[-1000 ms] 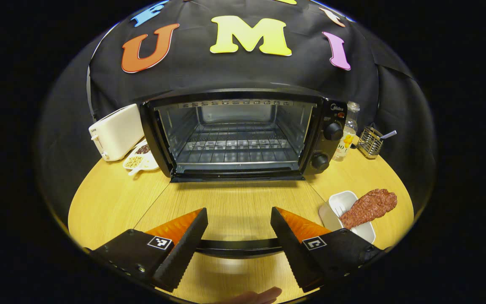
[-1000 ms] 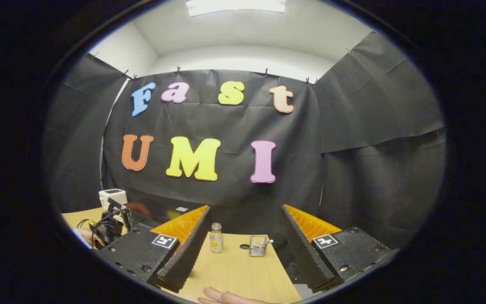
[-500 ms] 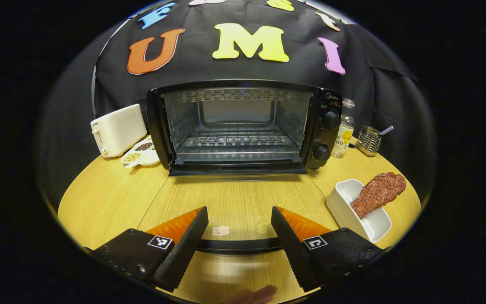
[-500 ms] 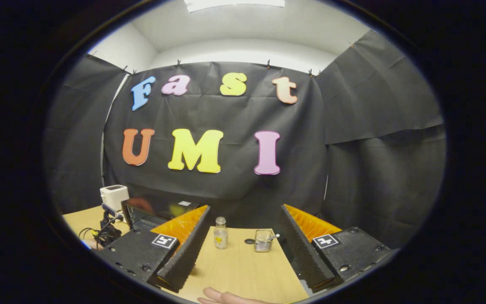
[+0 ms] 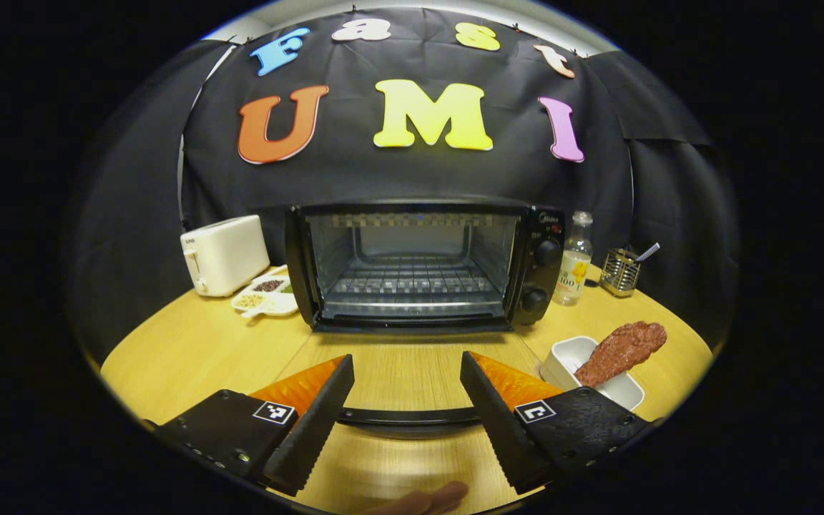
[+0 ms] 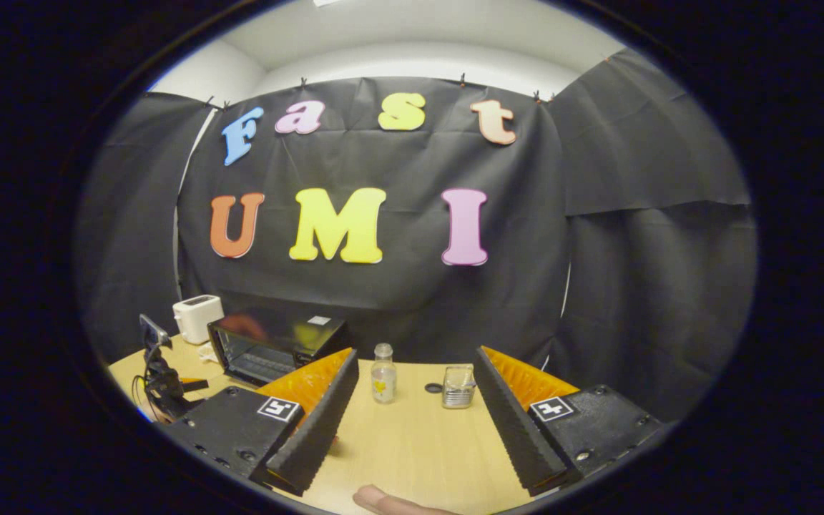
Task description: Open the electric oven with the left hand, put the food in, and close the electric oven.
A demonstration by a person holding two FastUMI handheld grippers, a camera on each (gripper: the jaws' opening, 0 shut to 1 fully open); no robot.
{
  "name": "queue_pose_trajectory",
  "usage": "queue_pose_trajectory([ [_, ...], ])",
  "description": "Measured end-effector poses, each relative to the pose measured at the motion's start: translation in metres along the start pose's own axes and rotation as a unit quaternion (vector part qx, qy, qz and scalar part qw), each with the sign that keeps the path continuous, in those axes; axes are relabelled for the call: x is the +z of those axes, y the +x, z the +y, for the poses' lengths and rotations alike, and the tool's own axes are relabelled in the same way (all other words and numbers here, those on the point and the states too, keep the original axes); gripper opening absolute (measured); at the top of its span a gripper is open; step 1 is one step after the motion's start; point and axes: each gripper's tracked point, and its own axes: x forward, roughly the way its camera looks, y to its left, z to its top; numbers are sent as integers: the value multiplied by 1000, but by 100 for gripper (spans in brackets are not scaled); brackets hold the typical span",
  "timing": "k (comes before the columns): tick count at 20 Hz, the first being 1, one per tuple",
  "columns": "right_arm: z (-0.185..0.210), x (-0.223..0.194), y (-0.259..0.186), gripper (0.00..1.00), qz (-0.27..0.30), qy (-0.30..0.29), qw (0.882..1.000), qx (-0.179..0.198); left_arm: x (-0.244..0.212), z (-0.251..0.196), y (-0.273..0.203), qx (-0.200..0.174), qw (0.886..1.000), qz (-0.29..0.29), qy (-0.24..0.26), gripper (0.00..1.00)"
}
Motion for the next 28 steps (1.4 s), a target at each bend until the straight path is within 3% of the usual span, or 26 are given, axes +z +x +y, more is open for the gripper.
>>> queue_pose_trajectory([
  [4,25,-46,35,100,85,29,995,53,64,9,-53,16,998,-53,15,95],
  [7,53,-85,62,100,164,60,979,106,102,11,-91,19,996,-83,20,95],
  [9,81,-111,75,100,213,89,959,163,119,12,-114,18,995,-92,18,95],
  [12,105,-149,89,99,284,122,928,210,141,18,-148,23,995,-99,8,95],
  [17,124,-201,124,96,365,170,885,233,162,31,-185,45,991,-124,8,95],
  [19,127,-215,134,90,385,201,869,239,161,33,-194,50,991,-122,7,95],
  [20,127,-224,134,82,395,212,861,240,159,33,-197,50,992,-118,9,95],
  [25,146,-246,137,66,421,265,824,273,150,38,-201,54,993,-102,9,95],
  [26,148,-248,133,47,425,275,818,274,150,39,-203,56,993,-101,7,95],
  [27,147,-249,133,40,425,281,819,264,148,40,-206,58,993,-100,5,95],
  [28,146,-249,132,23,422,287,821,257,149,41,-210,59,993,-101,5,95],
])
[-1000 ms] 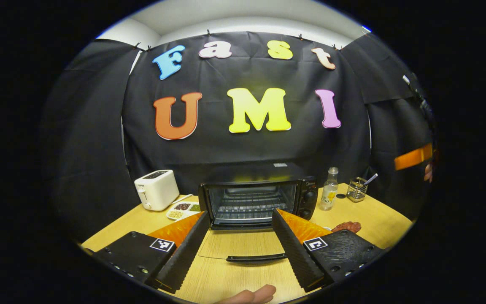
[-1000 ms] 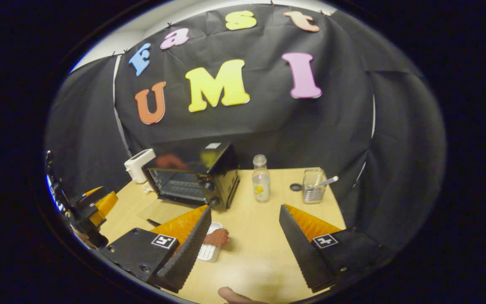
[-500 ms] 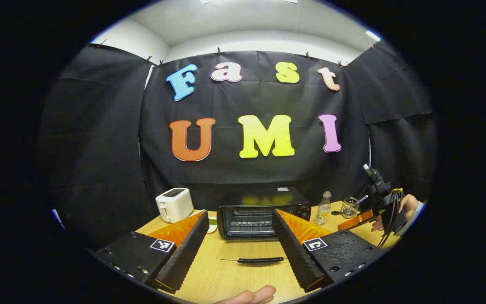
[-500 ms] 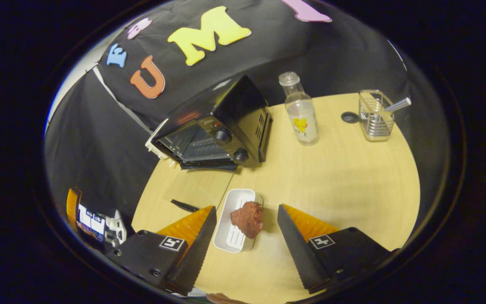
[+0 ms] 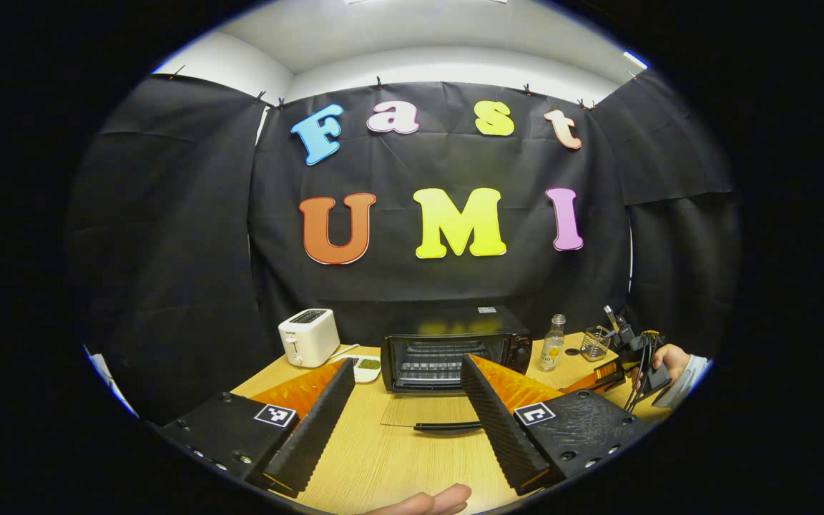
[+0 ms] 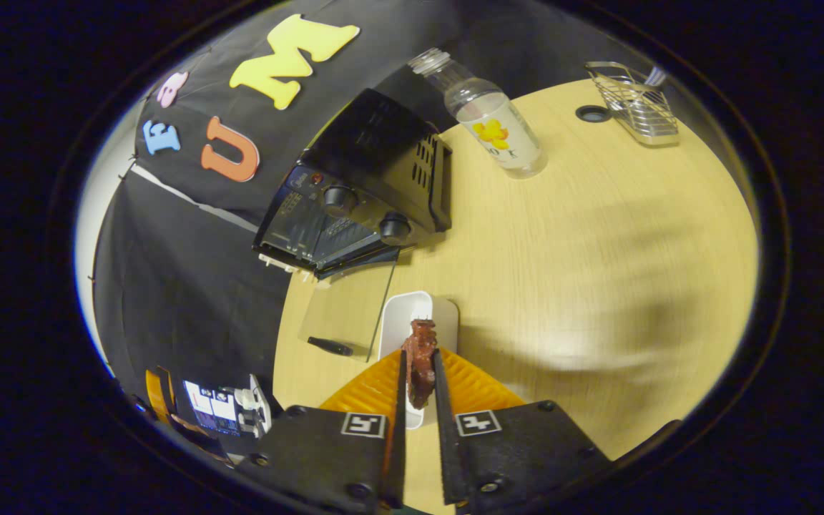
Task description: Open the electric oven with the left hand, put the food in, and close the electric oven.
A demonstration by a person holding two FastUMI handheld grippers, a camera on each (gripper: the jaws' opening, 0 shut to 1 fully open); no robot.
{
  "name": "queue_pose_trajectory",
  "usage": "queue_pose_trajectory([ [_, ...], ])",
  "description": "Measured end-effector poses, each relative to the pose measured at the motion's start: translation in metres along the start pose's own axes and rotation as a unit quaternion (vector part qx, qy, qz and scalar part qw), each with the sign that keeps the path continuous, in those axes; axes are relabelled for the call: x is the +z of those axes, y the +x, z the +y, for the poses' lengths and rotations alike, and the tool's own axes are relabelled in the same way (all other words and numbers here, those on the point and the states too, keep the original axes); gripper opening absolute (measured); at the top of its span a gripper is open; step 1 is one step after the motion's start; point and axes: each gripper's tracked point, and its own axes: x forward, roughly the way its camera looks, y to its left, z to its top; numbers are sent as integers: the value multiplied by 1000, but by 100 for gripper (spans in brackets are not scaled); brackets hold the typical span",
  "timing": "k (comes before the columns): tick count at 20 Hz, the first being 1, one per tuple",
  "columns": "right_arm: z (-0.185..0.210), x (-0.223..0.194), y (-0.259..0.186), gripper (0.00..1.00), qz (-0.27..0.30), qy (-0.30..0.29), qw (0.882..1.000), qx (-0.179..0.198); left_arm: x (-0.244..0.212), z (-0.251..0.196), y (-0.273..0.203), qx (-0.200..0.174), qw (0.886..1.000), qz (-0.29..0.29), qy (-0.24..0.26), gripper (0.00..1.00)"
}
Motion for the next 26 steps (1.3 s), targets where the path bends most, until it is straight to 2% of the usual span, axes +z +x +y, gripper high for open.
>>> queue_pose_trajectory([
  [1,0,-1,-3,16,-3,-2,1000,-6,1,1,-2,1,1000,0,1,95],
  [2,1,-3,-8,14,-10,-7,1000,-11,2,3,-5,4,1000,-2,0,95],
  [8,23,-8,-45,12,-71,-60,994,-51,6,6,-26,-9,1000,-14,-2,95],
  [15,89,-32,-87,13,-128,-168,974,-81,2,15,-44,-29,999,-26,0,95],
  [20,130,-48,-88,13,-142,-229,959,-90,-2,20,-49,-34,999,-28,3,95],
  [23,147,-46,-79,13,-164,-269,943,-112,-2,19,-53,-43,999,-33,3,95],
  [26,161,-30,-62,12,-208,-327,908,-158,-7,18,-51,-49,998,-33,5,95],
])
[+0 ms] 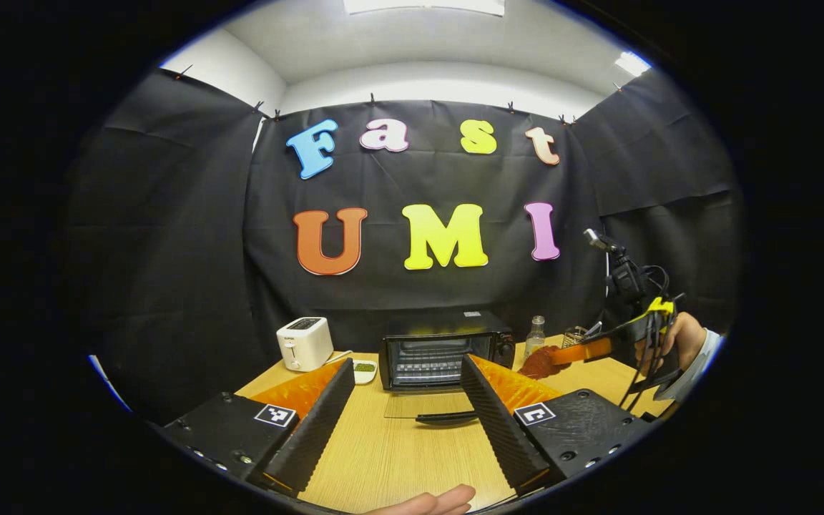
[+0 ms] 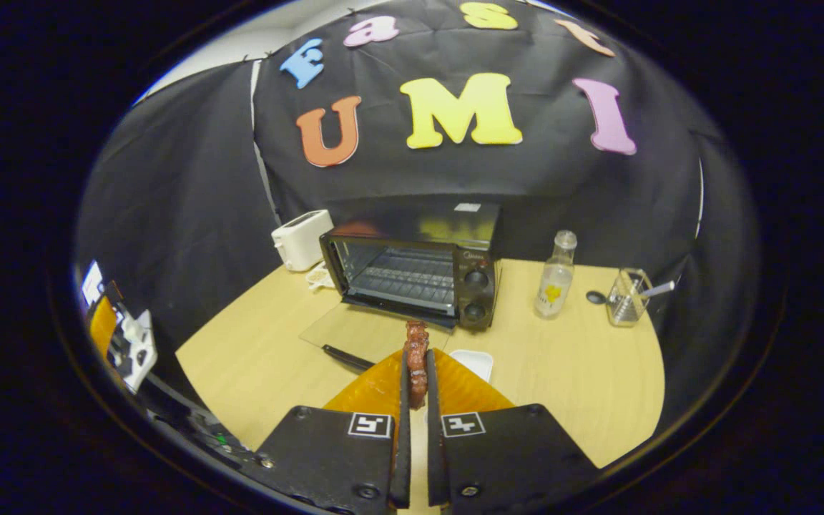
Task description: Open the electric oven with the left hand, put the food in, and close the electric oven.
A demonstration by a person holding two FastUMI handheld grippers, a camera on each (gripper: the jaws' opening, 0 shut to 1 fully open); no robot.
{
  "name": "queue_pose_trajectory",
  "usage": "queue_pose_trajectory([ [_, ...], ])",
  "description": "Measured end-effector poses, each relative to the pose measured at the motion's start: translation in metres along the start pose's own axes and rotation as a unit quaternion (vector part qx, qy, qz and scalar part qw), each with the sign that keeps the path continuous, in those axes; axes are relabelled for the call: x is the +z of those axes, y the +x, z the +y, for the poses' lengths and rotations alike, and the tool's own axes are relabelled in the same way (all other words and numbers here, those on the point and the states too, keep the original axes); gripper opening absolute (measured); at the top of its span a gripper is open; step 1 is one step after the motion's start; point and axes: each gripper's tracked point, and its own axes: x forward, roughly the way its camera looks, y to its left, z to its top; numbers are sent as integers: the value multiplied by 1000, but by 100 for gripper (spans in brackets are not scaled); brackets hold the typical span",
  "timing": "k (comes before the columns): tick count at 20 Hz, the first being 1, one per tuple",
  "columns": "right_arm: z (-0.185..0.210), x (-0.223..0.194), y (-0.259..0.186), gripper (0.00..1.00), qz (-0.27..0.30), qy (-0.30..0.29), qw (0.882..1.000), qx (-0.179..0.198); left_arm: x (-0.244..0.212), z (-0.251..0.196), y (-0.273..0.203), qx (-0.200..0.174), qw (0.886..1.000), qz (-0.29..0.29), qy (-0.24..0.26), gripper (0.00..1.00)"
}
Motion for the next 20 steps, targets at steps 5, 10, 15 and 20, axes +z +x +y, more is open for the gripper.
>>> queue_pose_trajectory([
  [5,36,19,55,12,-45,-41,998,-23,-11,2,9,3,1000,9,15,95],
  [10,80,38,121,13,-82,-18,996,-30,-25,11,21,2,1000,19,7,95],
  [15,94,43,180,12,-97,74,992,-34,-31,43,26,30,999,17,11,95],
  [20,93,49,237,12,-89,259,962,-9,-34,68,28,52,999,11,-1,95],
])
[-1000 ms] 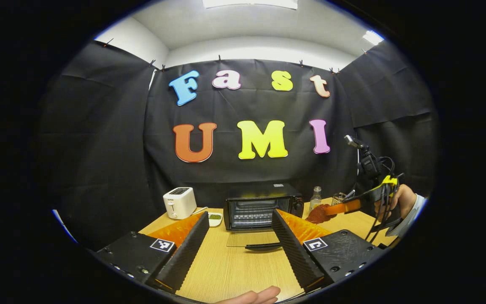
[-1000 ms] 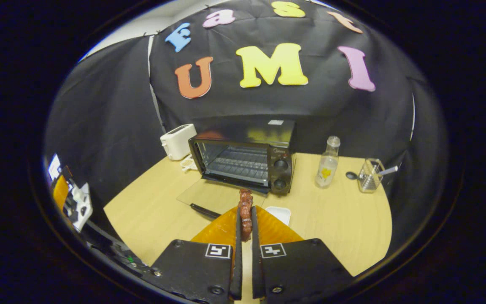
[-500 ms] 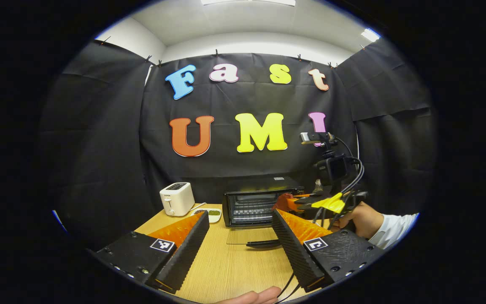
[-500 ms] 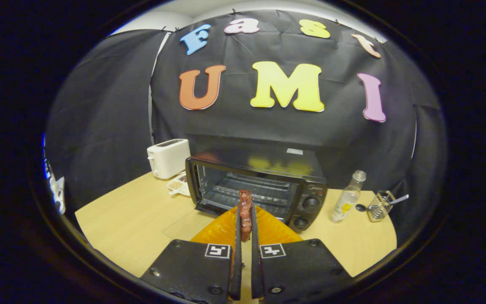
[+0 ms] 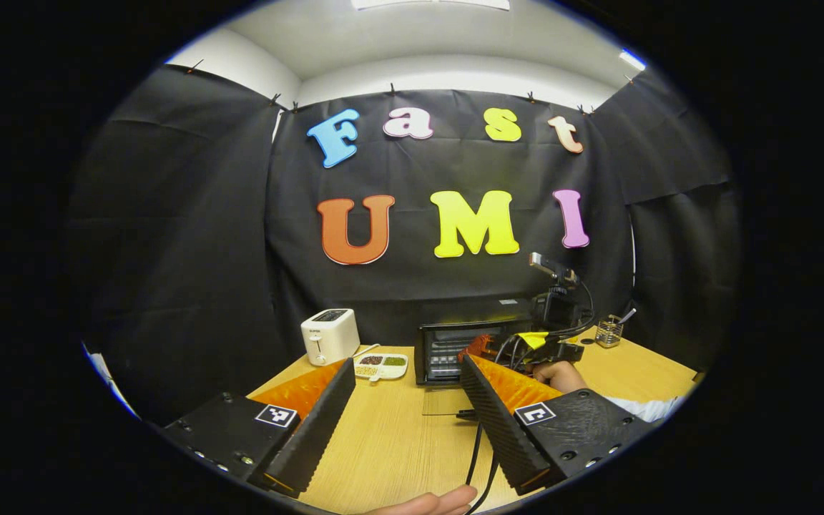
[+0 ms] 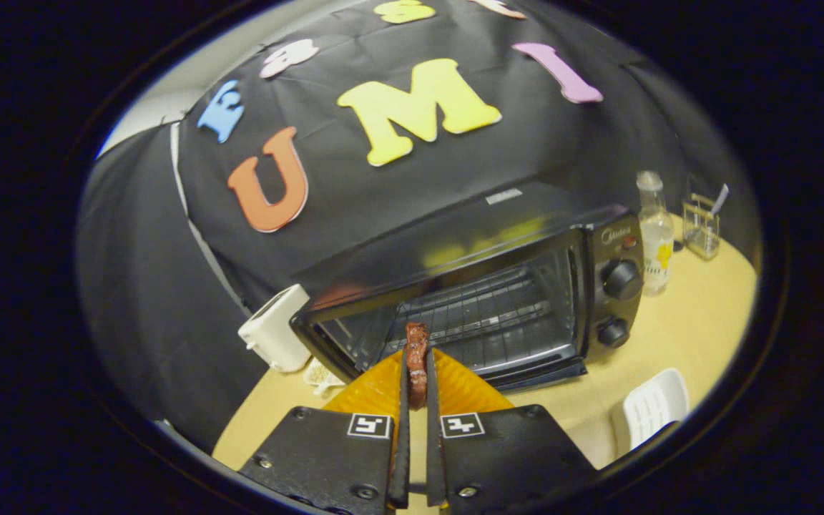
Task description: Open the electric oven with the left hand, put the food in, and close the electric oven.
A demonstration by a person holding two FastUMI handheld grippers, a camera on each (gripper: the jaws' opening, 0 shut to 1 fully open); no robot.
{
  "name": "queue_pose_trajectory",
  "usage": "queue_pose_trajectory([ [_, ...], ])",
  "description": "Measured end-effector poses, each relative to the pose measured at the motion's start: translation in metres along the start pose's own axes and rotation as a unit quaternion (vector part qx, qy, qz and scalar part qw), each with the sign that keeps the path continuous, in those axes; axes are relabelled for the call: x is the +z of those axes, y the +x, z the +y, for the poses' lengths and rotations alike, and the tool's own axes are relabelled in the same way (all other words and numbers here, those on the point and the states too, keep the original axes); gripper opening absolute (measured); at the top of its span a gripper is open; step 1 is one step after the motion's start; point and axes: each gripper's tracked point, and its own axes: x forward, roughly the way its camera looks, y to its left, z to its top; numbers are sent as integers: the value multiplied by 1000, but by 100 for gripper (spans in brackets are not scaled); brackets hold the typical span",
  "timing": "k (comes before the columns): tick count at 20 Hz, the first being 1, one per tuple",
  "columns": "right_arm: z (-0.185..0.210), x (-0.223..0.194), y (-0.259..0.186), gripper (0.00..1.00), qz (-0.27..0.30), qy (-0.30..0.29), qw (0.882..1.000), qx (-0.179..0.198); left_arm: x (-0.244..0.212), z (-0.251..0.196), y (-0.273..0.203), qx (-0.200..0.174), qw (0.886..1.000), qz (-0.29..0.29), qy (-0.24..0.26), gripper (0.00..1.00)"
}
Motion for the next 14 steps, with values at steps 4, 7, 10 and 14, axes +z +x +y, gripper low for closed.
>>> queue_pose_trajectory([
  [4,-17,5,47,12,-9,126,992,2,-7,11,4,8,1000,6,3,95],
  [7,-32,6,69,13,-21,212,977,-11,-17,19,16,21,999,25,5,94],
  [10,-38,4,80,12,-31,223,974,-10,-18,19,15,24,999,27,-4,95],
  [14,-39,-4,81,18,-30,175,983,-33,-22,20,15,27,999,32,-4,95],
])
